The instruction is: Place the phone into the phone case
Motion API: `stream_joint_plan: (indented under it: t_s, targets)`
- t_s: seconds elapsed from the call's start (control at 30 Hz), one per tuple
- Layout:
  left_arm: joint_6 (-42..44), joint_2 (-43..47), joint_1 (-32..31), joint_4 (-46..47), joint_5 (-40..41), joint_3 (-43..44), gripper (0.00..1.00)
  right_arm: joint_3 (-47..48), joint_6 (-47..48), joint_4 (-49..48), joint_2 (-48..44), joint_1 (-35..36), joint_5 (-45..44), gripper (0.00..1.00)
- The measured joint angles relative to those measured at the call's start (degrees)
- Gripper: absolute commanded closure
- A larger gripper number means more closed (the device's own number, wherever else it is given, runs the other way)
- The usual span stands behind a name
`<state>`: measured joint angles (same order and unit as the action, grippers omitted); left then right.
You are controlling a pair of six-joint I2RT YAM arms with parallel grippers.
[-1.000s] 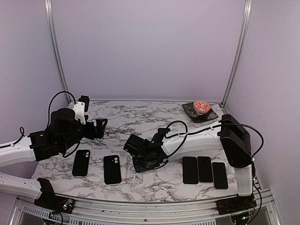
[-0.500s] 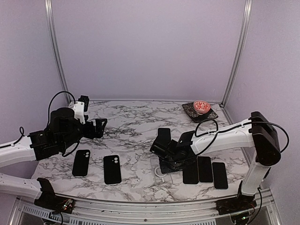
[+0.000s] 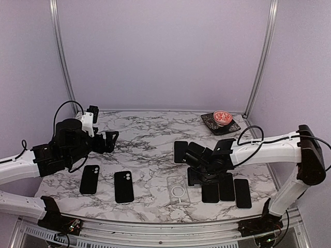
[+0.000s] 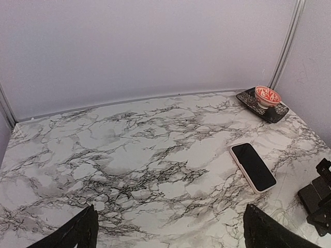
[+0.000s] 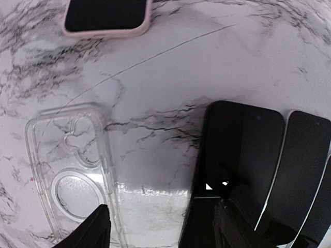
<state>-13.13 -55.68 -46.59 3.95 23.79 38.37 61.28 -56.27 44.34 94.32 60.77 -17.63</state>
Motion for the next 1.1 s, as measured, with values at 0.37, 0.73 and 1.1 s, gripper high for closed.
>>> stream_joint_plan:
  t_s: [0.37,0.73,1.1]
  targets:
    - [0.0,0.0,0.2,0.0,-1.1,-0.1,0.01,-18.1,1.0,-6.9,-12.5,-10.4,4.2,0.19]
    - [0.0,-0.3,0.2,0.0,-1.3,-0.3,0.01,-14.3,5.1,-11.0,-4.9,-10.9,6.6,0.25]
    - [0.0,-0.3,0.5,0.0,-1.4,-0.3,0.01,-5.1,8.0,-8.1,3.0,-8.5,8.1,0.20]
